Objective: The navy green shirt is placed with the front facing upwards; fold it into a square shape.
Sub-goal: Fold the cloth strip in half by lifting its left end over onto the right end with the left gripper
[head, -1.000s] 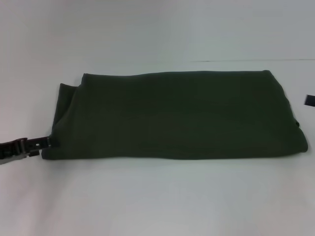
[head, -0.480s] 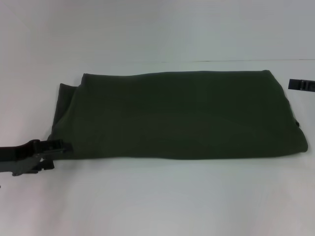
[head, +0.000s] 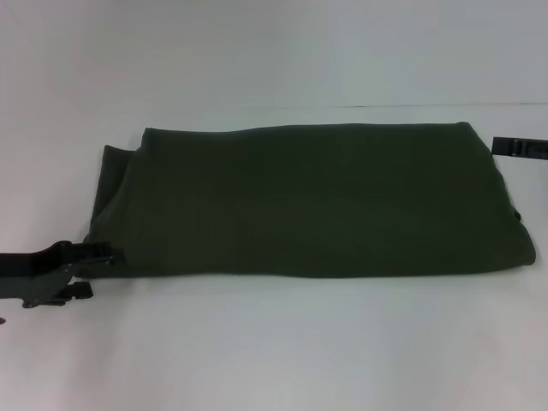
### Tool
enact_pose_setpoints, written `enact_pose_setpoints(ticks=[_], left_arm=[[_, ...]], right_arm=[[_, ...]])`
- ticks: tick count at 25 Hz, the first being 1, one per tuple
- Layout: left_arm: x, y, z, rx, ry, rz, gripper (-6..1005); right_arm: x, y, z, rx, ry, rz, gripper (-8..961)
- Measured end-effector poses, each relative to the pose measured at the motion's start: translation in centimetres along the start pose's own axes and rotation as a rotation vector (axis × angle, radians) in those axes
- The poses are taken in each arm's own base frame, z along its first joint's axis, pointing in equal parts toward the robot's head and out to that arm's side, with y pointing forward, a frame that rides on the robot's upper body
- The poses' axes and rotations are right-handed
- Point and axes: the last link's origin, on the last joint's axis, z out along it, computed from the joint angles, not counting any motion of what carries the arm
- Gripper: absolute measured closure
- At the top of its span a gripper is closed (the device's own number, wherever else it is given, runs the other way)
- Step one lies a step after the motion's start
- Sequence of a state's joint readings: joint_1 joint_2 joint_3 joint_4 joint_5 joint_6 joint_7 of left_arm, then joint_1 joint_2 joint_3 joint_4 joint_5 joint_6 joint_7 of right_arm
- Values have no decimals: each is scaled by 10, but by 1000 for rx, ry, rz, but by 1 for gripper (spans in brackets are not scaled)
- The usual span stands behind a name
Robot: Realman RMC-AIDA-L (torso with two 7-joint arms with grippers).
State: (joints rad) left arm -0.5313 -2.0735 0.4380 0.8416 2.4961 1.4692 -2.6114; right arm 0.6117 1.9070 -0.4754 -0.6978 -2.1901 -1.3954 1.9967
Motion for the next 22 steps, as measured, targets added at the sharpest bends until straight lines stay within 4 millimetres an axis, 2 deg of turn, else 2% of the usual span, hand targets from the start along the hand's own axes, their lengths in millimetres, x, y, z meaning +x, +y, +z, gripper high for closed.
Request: enact_pose_setpoints(ticks=[22], left_arm=[[12, 0, 11, 58, 18, -8, 123]], right_arm=[[1, -2, -3, 4, -9, 10, 43]])
